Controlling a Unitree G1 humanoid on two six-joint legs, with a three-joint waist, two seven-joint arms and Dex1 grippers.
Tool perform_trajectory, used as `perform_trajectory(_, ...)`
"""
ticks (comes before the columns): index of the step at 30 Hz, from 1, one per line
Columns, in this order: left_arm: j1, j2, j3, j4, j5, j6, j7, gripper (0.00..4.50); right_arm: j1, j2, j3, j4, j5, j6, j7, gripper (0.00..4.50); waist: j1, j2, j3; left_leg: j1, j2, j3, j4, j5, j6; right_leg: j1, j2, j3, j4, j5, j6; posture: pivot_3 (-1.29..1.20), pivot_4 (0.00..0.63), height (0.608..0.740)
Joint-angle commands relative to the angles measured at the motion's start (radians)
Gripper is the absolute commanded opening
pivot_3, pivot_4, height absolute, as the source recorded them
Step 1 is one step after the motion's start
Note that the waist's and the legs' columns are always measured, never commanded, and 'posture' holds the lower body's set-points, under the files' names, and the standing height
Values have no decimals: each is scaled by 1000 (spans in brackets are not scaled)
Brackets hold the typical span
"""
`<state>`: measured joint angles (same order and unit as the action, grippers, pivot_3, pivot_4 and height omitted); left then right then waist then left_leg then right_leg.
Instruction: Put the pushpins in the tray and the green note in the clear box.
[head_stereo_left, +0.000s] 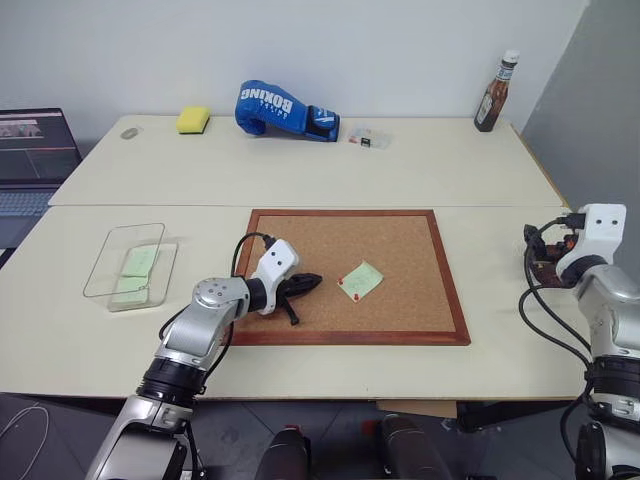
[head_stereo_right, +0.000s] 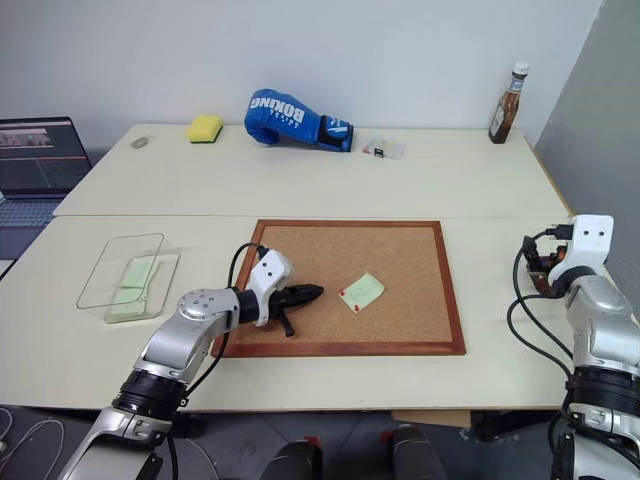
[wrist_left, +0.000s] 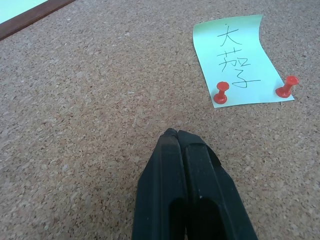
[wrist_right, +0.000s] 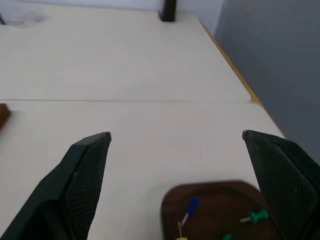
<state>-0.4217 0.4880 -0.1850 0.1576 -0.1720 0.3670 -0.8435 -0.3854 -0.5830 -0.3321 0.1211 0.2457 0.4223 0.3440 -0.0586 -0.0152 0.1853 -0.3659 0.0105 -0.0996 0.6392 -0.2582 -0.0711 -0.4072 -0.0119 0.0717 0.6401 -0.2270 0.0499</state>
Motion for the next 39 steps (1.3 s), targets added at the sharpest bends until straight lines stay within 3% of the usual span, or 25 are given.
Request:
perform_trajectory(1,29,7,-33,66,50,23,9,0,63,-9,135,-267,95,2,212,4473,0,0,0,0,0,0,-1,0,0,0,0,0,0,0,0,0,150,740)
perform_trajectory(6,23,7,-31,79,49,21,9,0,103,12,332,-425,119,12,351,4473,2,0,0,0,1,-1,-3,0,0,0,-1,-1,-6,0,0,0,150,740)
perform_trajectory(12,19,4,-31,76,49,29,7,0,107,84,530,-388,49,-66,417,4473,8,-2,0,-1,1,0,-6,0,0,1,-2,-2,-12,0,1,0,150,740)
perform_trajectory(24,27,18,-30,50,57,37,10,0,13,230,651,-79,-54,-247,479,4473,7,-2,0,0,1,0,-10,0,0,1,-2,-3,-12,0,1,0,150,740)
perform_trajectory(28,32,24,-27,42,55,43,11,0,-6,257,634,-20,-44,-244,492,3884,7,-2,0,0,1,0,-10,0,0,1,-1,-3,-12,0,1,0,150,740)
perform_trajectory(39,35,23,-24,33,52,50,19,0,-39,267,594,47,-51,-243,507,1398,7,-2,0,0,1,0,-10,0,0,1,-1,-3,-11,0,1,0,150,740)
